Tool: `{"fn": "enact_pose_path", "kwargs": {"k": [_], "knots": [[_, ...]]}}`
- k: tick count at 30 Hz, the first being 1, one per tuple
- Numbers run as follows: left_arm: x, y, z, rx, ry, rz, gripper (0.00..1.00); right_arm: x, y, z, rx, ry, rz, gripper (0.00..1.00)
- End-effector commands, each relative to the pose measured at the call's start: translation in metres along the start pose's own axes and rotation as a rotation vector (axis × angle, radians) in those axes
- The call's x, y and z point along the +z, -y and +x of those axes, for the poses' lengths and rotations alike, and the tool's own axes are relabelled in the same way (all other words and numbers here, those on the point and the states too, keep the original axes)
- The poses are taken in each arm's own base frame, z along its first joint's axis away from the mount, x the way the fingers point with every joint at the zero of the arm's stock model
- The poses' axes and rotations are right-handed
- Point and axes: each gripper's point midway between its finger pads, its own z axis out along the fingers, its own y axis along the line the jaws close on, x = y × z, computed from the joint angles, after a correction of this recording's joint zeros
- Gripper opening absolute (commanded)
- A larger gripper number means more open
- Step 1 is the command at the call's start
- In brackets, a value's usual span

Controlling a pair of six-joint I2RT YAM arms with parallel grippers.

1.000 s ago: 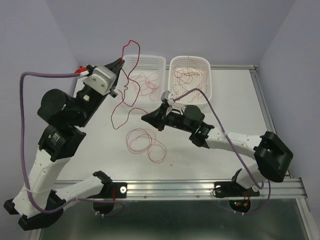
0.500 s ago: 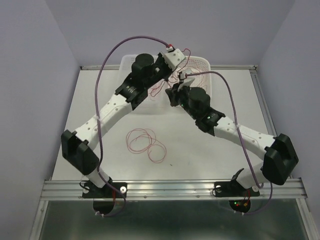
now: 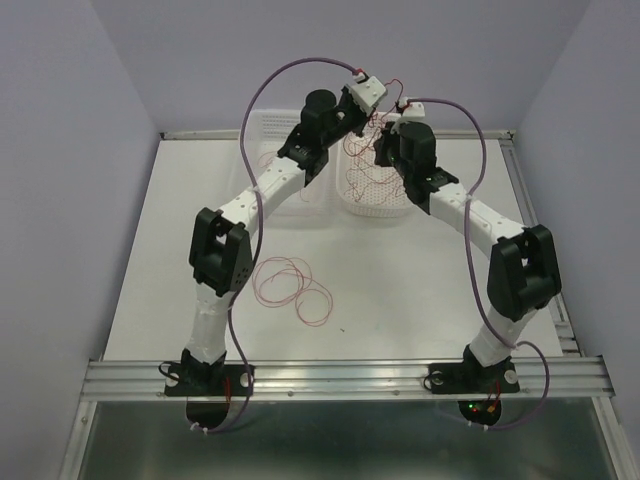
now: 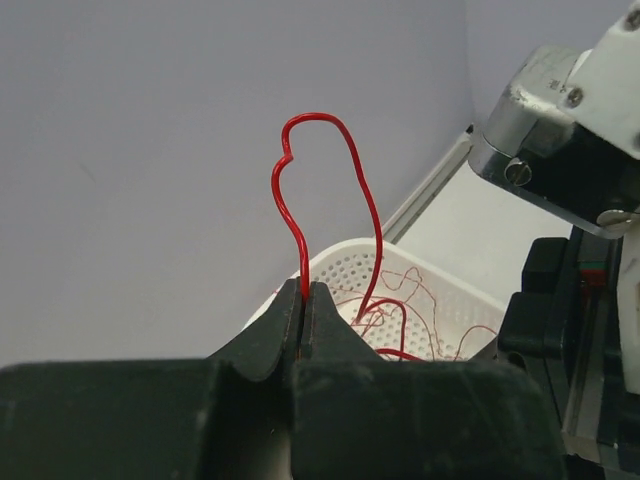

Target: Untangle the cables

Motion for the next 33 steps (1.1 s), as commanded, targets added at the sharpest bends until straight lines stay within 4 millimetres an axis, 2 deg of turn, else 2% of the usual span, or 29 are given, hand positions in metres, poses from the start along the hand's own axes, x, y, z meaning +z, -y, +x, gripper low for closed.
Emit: {"fn": "enact_pose_path", "kwargs": {"k": [1, 3, 4, 6, 7, 10, 11, 13, 15, 17, 18, 20, 22, 24, 25, 27, 28, 30, 31, 33], "knots": [[0.017, -0.013, 0.005, -0.017, 0.078, -0.005, 0.0, 0.016, 0.006, -0.012, 0.048, 0.004, -0.01, 0.01], [0.023, -0.016, 0.018, -0.043, 0.069, -0.007, 0.0, 0.026, 0.019, 0.001, 0.058, -0.023, 0.005, 0.01], [0.028, -0.013, 0.038, -0.058, 0.047, 0.012, 0.0, 0.031, 0.026, 0.001, 0.068, -0.026, 0.015, 0.0], [0.033, -0.006, 0.056, -0.075, 0.029, 0.041, 0.0, 0.042, 0.036, 0.018, 0.077, -0.063, 0.027, 0.01], [0.036, -0.001, 0.076, -0.08, 0.002, 0.051, 0.0, 0.045, 0.039, 0.022, 0.09, -0.071, 0.032, 0.01], [0.041, 0.006, 0.105, -0.087, -0.037, 0.063, 0.0, 0.053, 0.053, 0.041, 0.099, -0.109, 0.061, 0.0], [0.041, 0.007, 0.108, -0.093, -0.042, 0.063, 0.0, 0.054, 0.057, 0.044, 0.102, -0.114, 0.07, 0.01], [0.042, 0.008, 0.111, -0.105, -0.045, 0.062, 0.0, 0.057, 0.064, 0.051, 0.104, -0.132, 0.092, 0.01], [0.042, 0.008, 0.112, -0.116, -0.049, 0.053, 0.03, 0.057, 0.07, 0.056, 0.106, -0.144, 0.115, 0.1], [0.041, 0.006, 0.111, -0.116, -0.052, 0.044, 0.13, 0.056, 0.072, 0.057, 0.106, -0.148, 0.127, 0.17], [0.04, 0.004, 0.108, -0.109, -0.053, 0.035, 0.22, 0.055, 0.074, 0.059, 0.107, -0.152, 0.135, 0.3], [0.038, 0.005, 0.105, -0.095, -0.056, 0.038, 0.28, 0.054, 0.074, 0.059, 0.105, -0.153, 0.137, 0.33], [0.036, 0.007, 0.105, -0.082, -0.065, 0.033, 0.38, 0.053, 0.075, 0.059, 0.104, -0.156, 0.143, 0.4], [0.033, 0.007, 0.101, -0.052, -0.076, 0.026, 0.41, 0.049, 0.076, 0.053, 0.108, -0.148, 0.148, 0.41], [0.03, 0.006, 0.098, -0.049, -0.087, 0.026, 0.49, 0.048, 0.076, 0.054, 0.104, -0.149, 0.15, 0.43], [0.028, 0.009, 0.097, -0.04, -0.101, 0.033, 0.5, 0.044, 0.076, 0.05, 0.105, -0.142, 0.156, 0.46], [0.026, 0.008, 0.094, -0.039, -0.107, 0.03, 0.55, 0.039, 0.076, 0.044, 0.105, -0.132, 0.158, 0.47], [0.022, 0.012, 0.1, -0.04, -0.139, 0.039, 0.56, 0.033, 0.077, 0.039, 0.105, -0.123, 0.168, 0.54], [0.02, 0.01, 0.097, -0.029, -0.142, 0.029, 0.56, 0.028, 0.075, 0.03, 0.106, -0.104, 0.167, 0.57], [0.017, 0.007, 0.099, -0.028, -0.157, 0.004, 0.56, 0.021, 0.077, 0.028, 0.106, -0.099, 0.18, 0.58]]}}
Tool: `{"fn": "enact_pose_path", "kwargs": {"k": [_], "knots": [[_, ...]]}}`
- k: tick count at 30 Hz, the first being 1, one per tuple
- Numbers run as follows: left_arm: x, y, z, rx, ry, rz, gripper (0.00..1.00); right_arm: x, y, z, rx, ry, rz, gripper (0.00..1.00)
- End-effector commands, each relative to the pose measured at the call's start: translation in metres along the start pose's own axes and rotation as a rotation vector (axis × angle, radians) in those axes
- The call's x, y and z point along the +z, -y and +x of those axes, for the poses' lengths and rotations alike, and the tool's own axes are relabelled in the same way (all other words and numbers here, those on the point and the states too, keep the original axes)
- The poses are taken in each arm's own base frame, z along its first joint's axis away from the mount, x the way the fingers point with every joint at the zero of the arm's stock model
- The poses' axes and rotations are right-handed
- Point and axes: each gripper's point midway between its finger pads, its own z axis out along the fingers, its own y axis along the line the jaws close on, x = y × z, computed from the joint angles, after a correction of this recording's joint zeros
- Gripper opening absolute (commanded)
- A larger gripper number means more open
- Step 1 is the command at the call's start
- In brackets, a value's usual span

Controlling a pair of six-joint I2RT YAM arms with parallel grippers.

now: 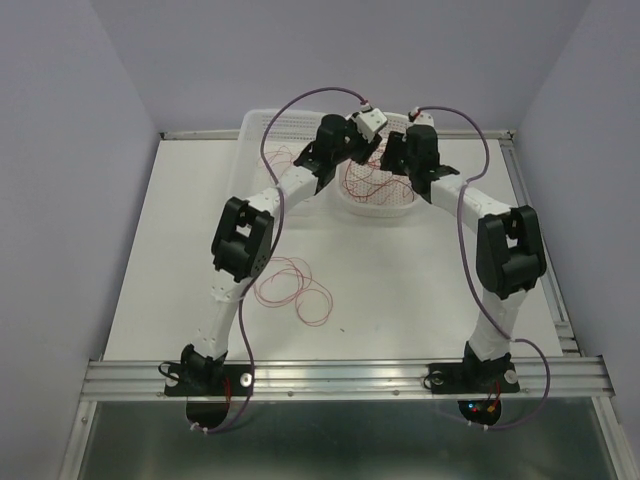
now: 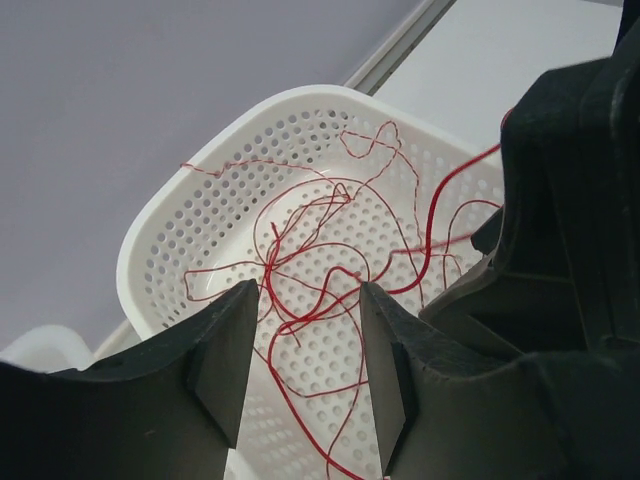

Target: Untangle the cables

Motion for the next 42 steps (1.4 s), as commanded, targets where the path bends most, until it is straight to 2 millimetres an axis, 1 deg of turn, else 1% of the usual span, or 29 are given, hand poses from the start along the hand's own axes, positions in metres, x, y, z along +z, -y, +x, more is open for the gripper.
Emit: {"fn": "enact_pose_path", "kwargs": {"k": [1, 4, 5, 6, 7, 10, 12, 13, 14, 15, 16, 17, 18, 19, 20, 21, 22, 23, 25, 27, 28, 29, 30, 31, 32, 33, 34, 35, 42], "knots": [[-0.028, -0.02, -0.065, 0.052, 0.074, -0.095, 0.56, -0.036, -0.007, -0.058, 0.026, 0.144, 0.001, 0.58], [-0.035, -0.03, -0.063, 0.06, 0.042, -0.142, 0.57, -0.048, -0.004, -0.062, 0.029, 0.158, 0.014, 0.58], [-0.04, -0.034, -0.069, 0.062, 0.045, -0.156, 0.57, -0.05, -0.002, -0.063, 0.03, 0.164, 0.023, 0.58], [-0.043, -0.037, -0.064, 0.058, 0.033, -0.163, 0.57, -0.051, 0.002, -0.066, 0.03, 0.176, 0.046, 0.58], [-0.051, -0.04, -0.075, 0.057, 0.05, -0.167, 0.57, -0.051, 0.005, -0.067, 0.026, 0.178, 0.059, 0.6], [-0.069, -0.041, -0.088, 0.05, 0.076, -0.142, 0.63, -0.042, 0.015, -0.065, 0.005, 0.164, 0.122, 0.77], [-0.078, -0.042, -0.095, 0.057, 0.086, -0.144, 0.65, -0.037, 0.024, -0.063, -0.009, 0.16, 0.166, 0.77], [-0.083, -0.038, -0.09, 0.059, 0.075, -0.134, 0.66, -0.033, 0.03, -0.062, -0.009, 0.158, 0.191, 0.8], [-0.094, -0.038, -0.105, 0.067, 0.099, -0.139, 0.67, -0.029, 0.041, -0.064, 0.005, 0.153, 0.2, 0.8], [-0.098, -0.034, -0.097, 0.065, 0.085, -0.126, 0.67, -0.021, 0.045, -0.051, 0.011, 0.096, 0.181, 0.8], [-0.111, -0.036, -0.111, 0.071, 0.109, -0.132, 0.67, -0.019, 0.052, -0.056, 0.029, 0.093, 0.181, 0.8], [-0.118, -0.036, -0.114, 0.071, 0.115, -0.132, 0.67, -0.017, 0.058, -0.054, 0.046, 0.083, 0.186, 0.8], [-0.123, -0.029, -0.105, 0.069, 0.107, -0.112, 0.68, -0.016, 0.073, -0.055, 0.075, 0.085, 0.212, 0.81], [-0.13, -0.029, -0.108, 0.073, 0.116, -0.112, 0.68, -0.014, 0.08, -0.052, 0.093, 0.078, 0.225, 0.82], [-0.145, -0.031, -0.127, 0.083, 0.162, -0.123, 0.68, -0.012, 0.094, -0.05, 0.14, 0.073, 0.239, 0.83], [-0.152, -0.029, -0.129, 0.087, 0.173, -0.117, 0.68, -0.011, 0.098, -0.048, 0.169, 0.064, 0.228, 0.84], [-0.156, -0.022, -0.119, 0.086, 0.16, -0.098, 0.69, -0.009, 0.097, -0.047, 0.194, 0.056, 0.194, 0.84], [-0.167, -0.021, -0.132, 0.103, 0.187, -0.103, 0.69, -0.006, 0.102, -0.045, 0.214, 0.054, 0.193, 0.84], [-0.177, -0.017, -0.128, 0.103, 0.189, -0.1, 0.7, -0.003, 0.109, -0.047, 0.264, 0.084, 0.181, 0.85], [-0.191, -0.017, -0.142, 0.119, 0.222, -0.111, 0.7, -0.005, 0.113, -0.053, 0.317, 0.115, 0.157, 0.85], [-0.195, -0.013, -0.135, 0.115, 0.213, -0.103, 0.7, -0.004, 0.114, -0.051, 0.339, 0.128, 0.139, 0.86], [-0.204, -0.013, -0.145, 0.127, 0.241, -0.111, 0.71, -0.005, 0.125, -0.054, 0.372, 0.141, 0.138, 0.86], [-0.211, -0.011, -0.145, 0.134, 0.246, -0.111, 0.7, -0.005, 0.124, -0.051, 0.433, 0.144, 0.108, 0.86], [-0.21, -0.01, -0.14, 0.131, 0.237, -0.11, 0.71, -0.005, 0.133, -0.052, 0.476, 0.158, 0.104, 0.86], [-0.217, -0.01, -0.147, 0.138, 0.254, -0.114, 0.71, -0.007, 0.147, -0.051, 0.571, 0.174, 0.092, 0.86], [-0.22, -0.01, -0.146, 0.138, 0.254, -0.118, 0.71, -0.009, 0.151, -0.053, 0.62, 0.199, 0.065, 0.86], [-0.222, -0.007, -0.141, 0.138, 0.249, -0.111, 0.71, -0.012, 0.147, -0.068, 0.65, 0.263, -0.017, 0.86], [-0.228, -0.007, -0.149, 0.146, 0.272, -0.117, 0.71, -0.013, 0.157, -0.056, 0.724, 0.258, -0.011, 0.85], [-0.246, -0.001, -0.151, 0.152, 0.297, -0.123, 0.71, 0.003, 0.157, -0.06, 0.793, 0.272, -0.061, 0.85]]}}
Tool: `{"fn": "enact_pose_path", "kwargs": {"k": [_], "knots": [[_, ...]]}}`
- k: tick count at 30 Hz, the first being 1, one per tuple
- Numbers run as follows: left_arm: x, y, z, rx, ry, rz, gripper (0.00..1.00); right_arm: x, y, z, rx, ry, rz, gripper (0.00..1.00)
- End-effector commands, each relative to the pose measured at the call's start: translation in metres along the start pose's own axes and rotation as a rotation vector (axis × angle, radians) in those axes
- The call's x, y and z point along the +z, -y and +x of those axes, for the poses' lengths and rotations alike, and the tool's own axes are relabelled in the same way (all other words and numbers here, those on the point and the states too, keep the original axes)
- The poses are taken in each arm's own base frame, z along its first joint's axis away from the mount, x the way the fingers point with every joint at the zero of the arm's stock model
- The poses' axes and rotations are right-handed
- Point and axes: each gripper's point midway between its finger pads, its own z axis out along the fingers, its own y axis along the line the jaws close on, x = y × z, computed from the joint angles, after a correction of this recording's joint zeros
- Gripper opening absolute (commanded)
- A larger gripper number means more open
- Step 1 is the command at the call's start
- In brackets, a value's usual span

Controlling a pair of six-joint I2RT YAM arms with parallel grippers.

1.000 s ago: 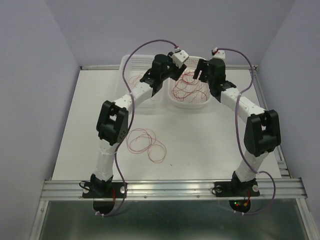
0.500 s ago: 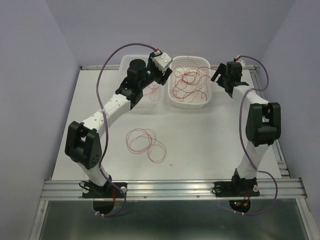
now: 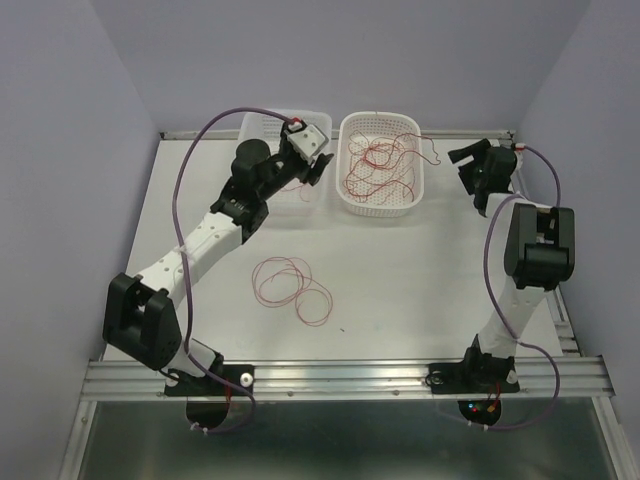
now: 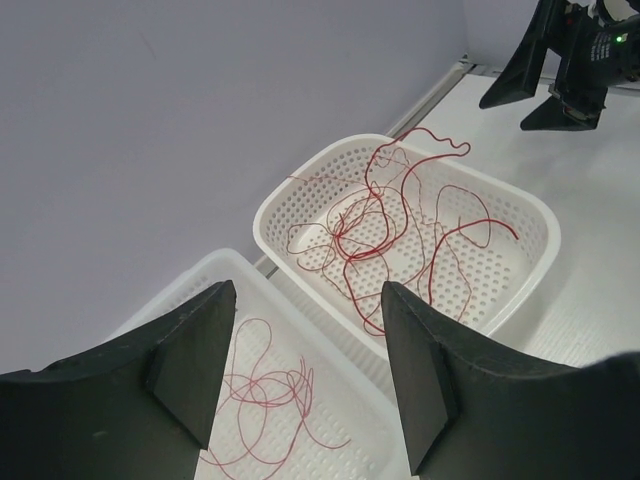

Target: Untangle the cables

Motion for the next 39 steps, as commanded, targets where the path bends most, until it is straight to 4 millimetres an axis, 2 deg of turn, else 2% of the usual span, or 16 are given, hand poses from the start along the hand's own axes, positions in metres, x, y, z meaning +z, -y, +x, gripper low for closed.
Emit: {"fn": "enact_pose_path", "kwargs": {"k": [1, 5, 7, 9, 10, 11, 18, 19, 24, 27, 28, 31, 33, 34, 37, 39], "knots": [[-0.017, -0.009, -0.042, 0.048, 0.122, -0.037, 0.71, 0.005, -0.054, -0.011, 0.078, 0.035, -0.198, 0.85], [-0.033, -0.011, -0.044, 0.052, 0.121, -0.066, 0.72, 0.017, -0.054, -0.003, 0.109, 0.0, -0.22, 0.85], [-0.041, -0.012, -0.034, 0.054, 0.103, -0.089, 0.74, 0.022, -0.051, 0.001, 0.129, -0.01, -0.223, 0.85], [-0.053, -0.016, -0.041, 0.059, 0.115, -0.116, 0.74, 0.025, -0.048, 0.003, 0.139, -0.012, -0.218, 0.85], [-0.058, -0.017, -0.033, 0.06, 0.098, -0.131, 0.75, 0.028, -0.046, 0.004, 0.14, -0.011, -0.223, 0.85], [-0.067, -0.02, -0.042, 0.067, 0.117, -0.151, 0.75, 0.031, -0.045, 0.005, 0.141, -0.014, -0.225, 0.85], [-0.109, -0.025, -0.05, 0.106, 0.144, -0.23, 0.81, 0.049, -0.042, 0.013, 0.17, -0.032, -0.254, 0.77], [-0.113, -0.027, -0.045, 0.106, 0.132, -0.254, 0.82, 0.05, -0.043, 0.013, 0.17, -0.032, -0.263, 0.72], [-0.135, -0.033, -0.05, 0.105, 0.149, -0.32, 0.83, 0.058, -0.047, 0.016, 0.173, -0.038, -0.281, 0.55], [-0.143, -0.035, -0.052, 0.106, 0.155, -0.343, 0.83, 0.058, -0.056, 0.013, 0.167, -0.03, -0.301, 0.33], [-0.144, -0.035, -0.051, 0.104, 0.153, -0.347, 0.83, 0.058, -0.058, 0.012, 0.159, -0.023, -0.303, 0.17], [-0.146, -0.03, -0.051, 0.095, 0.163, -0.331, 0.83, 0.051, -0.069, 0.007, 0.109, 0.012, -0.306, 0.01], [-0.146, -0.027, -0.05, 0.093, 0.166, -0.319, 0.83, 0.046, -0.079, 0.009, 0.034, 0.029, -0.296, 0.01], [-0.145, -0.025, -0.047, 0.091, 0.161, -0.309, 0.83, 0.041, -0.087, 0.003, 0.012, 0.049, -0.287, 0.01], [-0.145, -0.022, -0.039, 0.083, 0.147, -0.305, 0.83, 0.032, -0.102, 0.011, -0.079, 0.051, -0.288, 0.0], [-0.145, -0.022, -0.035, 0.077, 0.145, -0.31, 0.83, 0.024, -0.122, 0.01, -0.135, 0.064, -0.3, 0.01]]}}
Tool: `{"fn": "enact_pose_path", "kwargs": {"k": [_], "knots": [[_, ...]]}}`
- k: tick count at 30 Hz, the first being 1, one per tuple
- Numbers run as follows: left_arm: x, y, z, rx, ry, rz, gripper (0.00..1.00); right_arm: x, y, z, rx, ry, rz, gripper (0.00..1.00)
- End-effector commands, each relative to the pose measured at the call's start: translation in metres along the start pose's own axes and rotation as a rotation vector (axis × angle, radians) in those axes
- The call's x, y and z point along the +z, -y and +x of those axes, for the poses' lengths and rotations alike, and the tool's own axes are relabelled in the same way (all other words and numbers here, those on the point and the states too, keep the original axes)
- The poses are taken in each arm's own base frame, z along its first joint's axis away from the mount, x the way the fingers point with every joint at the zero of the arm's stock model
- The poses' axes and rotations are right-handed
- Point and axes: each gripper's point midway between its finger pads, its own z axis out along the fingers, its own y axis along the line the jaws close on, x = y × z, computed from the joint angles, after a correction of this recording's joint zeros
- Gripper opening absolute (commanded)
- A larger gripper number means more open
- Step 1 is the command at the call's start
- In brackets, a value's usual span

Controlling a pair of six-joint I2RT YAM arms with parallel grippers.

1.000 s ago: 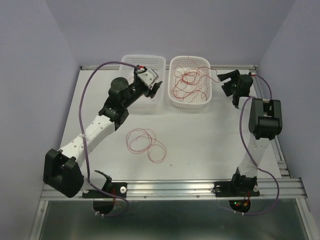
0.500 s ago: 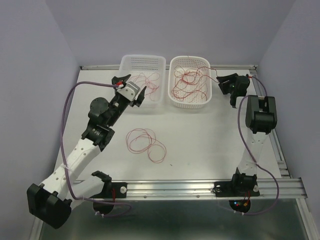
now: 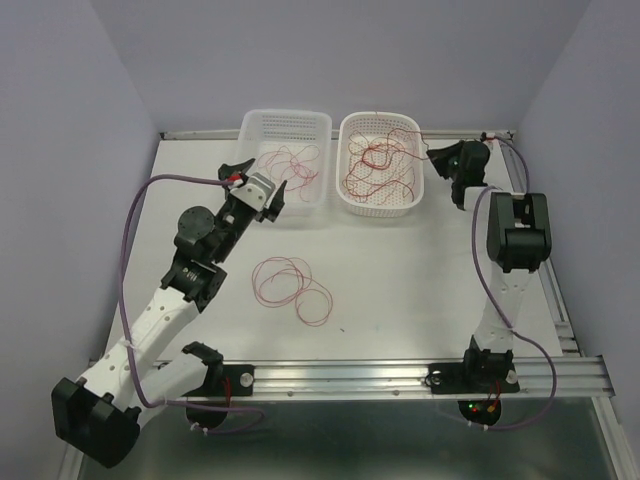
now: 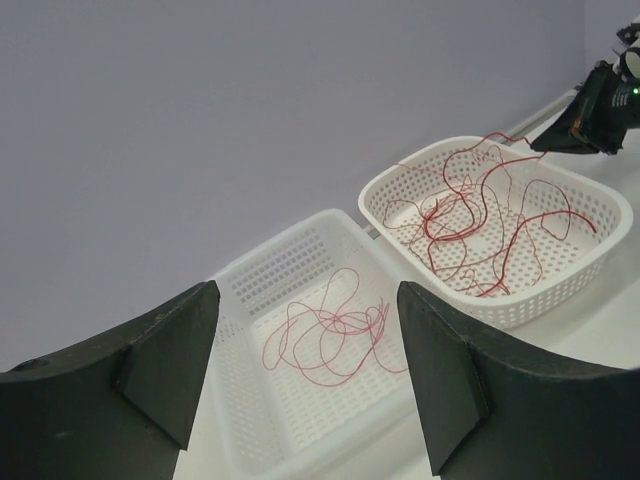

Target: Untangle the cables

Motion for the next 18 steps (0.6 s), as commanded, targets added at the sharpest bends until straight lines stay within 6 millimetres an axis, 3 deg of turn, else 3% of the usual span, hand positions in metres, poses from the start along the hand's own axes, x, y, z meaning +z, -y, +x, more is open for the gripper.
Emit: {"fn": "enact_pose_path", "kwargs": {"k": [1, 3, 6, 11, 12, 13, 15, 16, 18], "knots": [[-0.004, -0.007, -0.012, -0.009, 0.063, -0.036, 0.83, -0.014, -0.089, -0.016, -0.238, 0.075, -0.102, 0.01], [-0.005, -0.006, -0.008, -0.012, 0.058, -0.037, 0.83, -0.018, -0.105, -0.014, -0.304, 0.098, -0.088, 0.01], [-0.005, -0.004, -0.005, -0.013, 0.054, -0.034, 0.83, -0.019, -0.123, 0.008, -0.402, 0.083, -0.068, 0.0], [-0.006, -0.004, -0.001, -0.009, 0.044, -0.035, 0.83, -0.013, -0.128, 0.035, -0.49, 0.009, -0.012, 0.01], [-0.006, -0.004, 0.0, -0.008, 0.044, -0.035, 0.83, -0.012, -0.132, 0.048, -0.515, -0.01, -0.001, 0.01], [-0.006, -0.003, 0.0, -0.006, 0.043, -0.033, 0.83, -0.004, -0.118, 0.06, -0.557, -0.04, 0.04, 0.01], [-0.006, -0.001, 0.001, -0.004, 0.043, -0.025, 0.83, 0.003, -0.112, 0.07, -0.603, -0.082, 0.107, 0.01], [-0.006, 0.0, 0.002, -0.007, 0.043, -0.021, 0.83, 0.006, -0.094, 0.087, -0.631, -0.132, 0.154, 0.01], [-0.006, 0.0, 0.003, -0.008, 0.042, -0.019, 0.83, 0.01, -0.087, 0.094, -0.641, -0.153, 0.168, 0.02]]}}
